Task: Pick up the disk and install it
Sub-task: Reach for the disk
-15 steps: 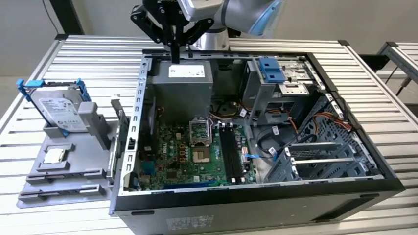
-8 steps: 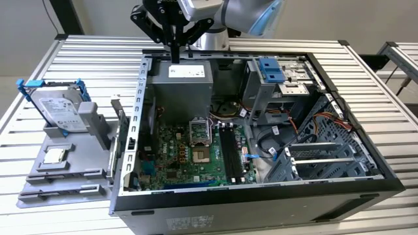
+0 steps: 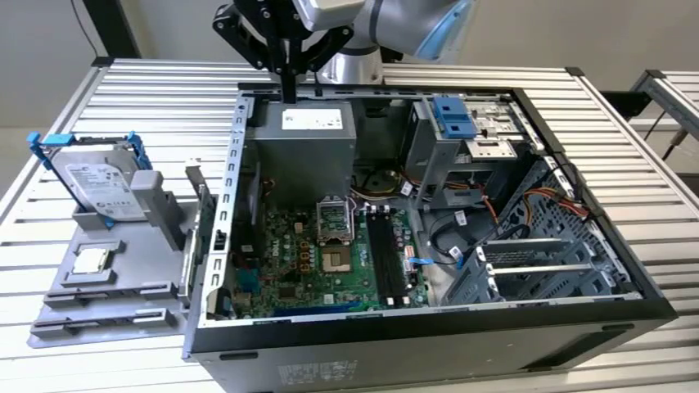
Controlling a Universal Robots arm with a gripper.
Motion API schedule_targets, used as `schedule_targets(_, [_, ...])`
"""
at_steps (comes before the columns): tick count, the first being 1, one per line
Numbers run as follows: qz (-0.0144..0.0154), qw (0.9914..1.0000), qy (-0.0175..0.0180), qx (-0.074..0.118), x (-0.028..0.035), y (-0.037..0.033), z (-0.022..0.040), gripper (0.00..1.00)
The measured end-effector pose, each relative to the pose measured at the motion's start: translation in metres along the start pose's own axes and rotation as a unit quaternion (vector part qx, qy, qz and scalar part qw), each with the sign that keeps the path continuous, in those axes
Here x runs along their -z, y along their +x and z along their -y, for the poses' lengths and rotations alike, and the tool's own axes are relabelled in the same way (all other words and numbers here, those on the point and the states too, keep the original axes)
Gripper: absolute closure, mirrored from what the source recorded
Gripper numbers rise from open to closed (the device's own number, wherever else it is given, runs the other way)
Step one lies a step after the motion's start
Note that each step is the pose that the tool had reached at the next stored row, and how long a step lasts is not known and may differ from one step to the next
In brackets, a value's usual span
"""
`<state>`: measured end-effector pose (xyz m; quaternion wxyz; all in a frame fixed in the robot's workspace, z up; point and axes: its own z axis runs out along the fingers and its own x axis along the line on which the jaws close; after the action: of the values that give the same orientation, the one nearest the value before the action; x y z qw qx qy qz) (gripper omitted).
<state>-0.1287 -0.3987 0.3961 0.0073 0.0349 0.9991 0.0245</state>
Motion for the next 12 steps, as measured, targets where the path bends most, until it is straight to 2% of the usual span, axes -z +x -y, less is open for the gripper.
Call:
schedule_targets(6, [-0.0001,1.00000,-0.0007,0.000,0.0035,0.0113,0.0004,1.00])
schedule_targets(12, [-0.0001,1.00000,-0.0007,0.000,0.0037,0.0232,-0.0020,1.00])
